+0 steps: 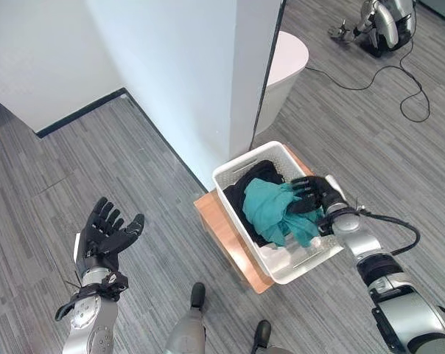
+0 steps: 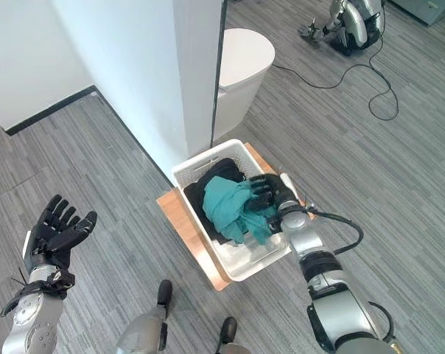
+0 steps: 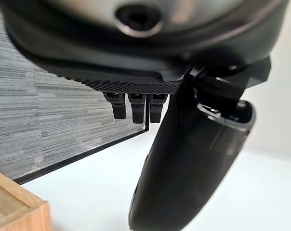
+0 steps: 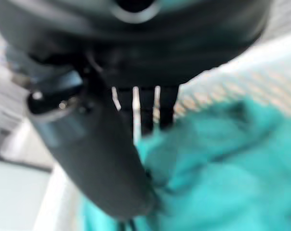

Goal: Pick up bed clothes into laundry basket.

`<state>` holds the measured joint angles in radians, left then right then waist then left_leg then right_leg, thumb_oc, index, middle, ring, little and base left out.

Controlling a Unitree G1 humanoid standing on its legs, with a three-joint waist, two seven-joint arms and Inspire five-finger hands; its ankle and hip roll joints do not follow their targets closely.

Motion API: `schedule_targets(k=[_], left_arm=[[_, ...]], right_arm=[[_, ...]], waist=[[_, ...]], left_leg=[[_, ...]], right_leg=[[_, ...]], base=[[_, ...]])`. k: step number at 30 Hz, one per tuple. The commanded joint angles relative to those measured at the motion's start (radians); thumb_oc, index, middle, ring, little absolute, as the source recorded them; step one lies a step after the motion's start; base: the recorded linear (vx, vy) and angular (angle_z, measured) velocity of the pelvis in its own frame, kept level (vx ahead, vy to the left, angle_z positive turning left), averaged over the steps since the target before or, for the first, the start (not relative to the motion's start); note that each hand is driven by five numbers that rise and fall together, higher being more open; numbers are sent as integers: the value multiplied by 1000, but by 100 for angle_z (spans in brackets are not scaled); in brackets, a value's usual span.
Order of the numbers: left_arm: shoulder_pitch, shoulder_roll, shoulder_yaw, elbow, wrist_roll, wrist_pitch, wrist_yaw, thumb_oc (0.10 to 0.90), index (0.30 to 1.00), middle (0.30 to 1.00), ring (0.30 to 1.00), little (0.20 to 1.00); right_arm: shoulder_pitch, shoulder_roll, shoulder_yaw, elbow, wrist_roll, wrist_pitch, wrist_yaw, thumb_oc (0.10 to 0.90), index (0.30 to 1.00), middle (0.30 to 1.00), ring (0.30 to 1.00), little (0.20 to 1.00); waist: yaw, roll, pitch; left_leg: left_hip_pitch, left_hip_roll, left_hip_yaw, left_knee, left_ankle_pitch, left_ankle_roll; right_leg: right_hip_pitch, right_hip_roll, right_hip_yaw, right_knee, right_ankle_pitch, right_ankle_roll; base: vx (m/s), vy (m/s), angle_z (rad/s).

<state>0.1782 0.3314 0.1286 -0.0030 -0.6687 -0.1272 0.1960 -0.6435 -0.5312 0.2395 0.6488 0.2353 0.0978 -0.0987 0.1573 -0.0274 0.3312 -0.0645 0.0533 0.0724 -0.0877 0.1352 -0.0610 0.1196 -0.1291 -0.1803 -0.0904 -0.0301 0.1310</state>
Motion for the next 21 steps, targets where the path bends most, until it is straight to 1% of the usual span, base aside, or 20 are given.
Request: schedule_targets(k=[1, 2, 3, 4, 5, 6, 8, 9, 11, 13, 17, 18, 19, 20, 21], left_arm=[[-43, 52, 42, -92, 6, -119, 20, 800, 900, 900, 900, 900], [-43, 52, 42, -92, 6, -119, 20, 800, 900, 900, 900, 900], [-49, 44, 34, -89, 5, -113, 17, 800, 900, 900, 900, 900], [-53, 38, 30, -88, 4, -109, 18, 800, 900, 900, 900, 900], [-52, 39, 30, -88, 4, -109, 18, 800, 900, 900, 900, 900], [-53, 34, 31, -87, 5, -106, 20, 800, 900, 900, 900, 900], [-44, 18, 44, -85, 11, -94, 23, 800, 900, 900, 900, 900], [-42, 19, 43, -86, 11, -94, 23, 800, 900, 900, 900, 900], [-25, -3, 57, -92, 22, -88, 21, 800, 900, 900, 900, 900], [-19, -8, 63, -94, 22, -87, 19, 800, 900, 900, 900, 900], [-3, -37, 86, -108, 32, -85, 23, 800, 900, 900, 900, 900], [-1, -35, 85, -109, 32, -84, 23, 800, 900, 900, 900, 900], [9, -48, 98, -113, 34, -83, 22, 800, 900, 900, 900, 900], [15, -53, 107, -116, 34, -84, 21, 800, 900, 900, 900, 900], [16, -50, 114, -111, 42, -80, 17, 800, 900, 900, 900, 900]], right_arm=[[-183, -62, 25, -192, 100, -113, -43, 800, 900, 900, 900, 900], [-181, -62, 24, -196, 101, -111, -43, 800, 900, 900, 900, 900], [-167, -52, 21, -320, 157, -132, -24, 800, 900, 900, 900, 900], [-147, -43, 16, -381, 183, -141, -13, 800, 900, 900, 900, 900], [-143, -43, 14, -387, 182, -138, -14, 800, 900, 900, 900, 900], [-127, -40, 14, -462, 197, -144, 1, 800, 900, 900, 900, 900], [-56, -29, -4, -614, 220, -161, 43, 800, 900, 900, 900, 900], [-49, -28, -8, -621, 219, -157, 43, 800, 900, 900, 900, 900], [50, -22, -32, -752, 216, -166, 92, 800, 900, 900, 900, 900], [80, -20, -44, -779, 226, -169, 104, 800, 900, 900, 900, 900], [253, 29, -121, -861, 275, -191, 133, 800, 900, 900, 900, 900], [259, 30, -124, -865, 275, -189, 134, 800, 900, 900, 900, 900], [358, 74, -168, -893, 289, -201, 147, 800, 900, 900, 900, 900], [418, 107, -182, -899, 309, -206, 161, 800, 900, 900, 900, 900], [504, 147, -206, -896, 310, -205, 177, 800, 900, 900, 900, 900]], waist=[[-12, -21, -63], [-12, -21, -63], [-19, -23, -67], [-25, -26, -68], [-24, -26, -69], [-28, -28, -71], [-41, -29, -76], [-40, -30, -77], [-53, -30, -84], [-57, -30, -87], [-78, -29, -94], [-77, -30, -95], [-90, -28, -97], [-98, -25, -96], [-115, -18, -91]], left_leg=[[60, -30, 14, 0, -104, 14], [60, -30, 14, 0, -104, 14], [64, -29, 20, 0, -107, 14], [66, -28, 22, 0, -108, 14], [66, -28, 22, 0, -108, 14], [68, -28, 24, 0, -108, 14], [76, -26, 28, 0, -112, 14], [77, -26, 28, 0, -112, 14], [85, -27, 32, 0, -117, 15], [87, -28, 33, 0, -119, 16], [94, -30, 36, 0, -127, 18], [95, -30, 36, 0, -127, 19], [99, -32, 38, 0, -132, 22], [103, -31, 40, 0, -134, 25], [113, -28, 38, 0, -134, 32]], right_leg=[[-41, 23, 8, 3, 27, -18], [-40, 23, 9, 3, 27, -18], [-40, 22, 11, 3, 27, -18], [-40, 23, 12, 3, 27, -18], [-40, 23, 12, 3, 27, -18], [-39, 22, 13, 3, 26, -17], [-34, 20, 13, 3, 24, -18], [-33, 20, 13, 3, 23, -17], [-27, 17, 16, 3, 21, -16], [-25, 17, 16, 3, 20, -16], [-20, 13, 19, 3, 19, -13], [-19, 13, 19, 3, 19, -13], [-19, 12, 26, 4, 20, -12], [-20, 12, 30, 9, 19, -11], [-39, 15, 48, 76, 5, -15]], base=[[0, 12, -8], [5, 10, -14], [12, 7, -17], [13, 7, -15], [11, 1, -9], [11, 5, -4], [0, 0, 0], [0, 0, 0], [0, 0, 0], [0, 0, 0], [0, 0, 0], [0, 0, 0], [-4, 35, -1], [-28, 54, -1], [-64, 35, -5]])
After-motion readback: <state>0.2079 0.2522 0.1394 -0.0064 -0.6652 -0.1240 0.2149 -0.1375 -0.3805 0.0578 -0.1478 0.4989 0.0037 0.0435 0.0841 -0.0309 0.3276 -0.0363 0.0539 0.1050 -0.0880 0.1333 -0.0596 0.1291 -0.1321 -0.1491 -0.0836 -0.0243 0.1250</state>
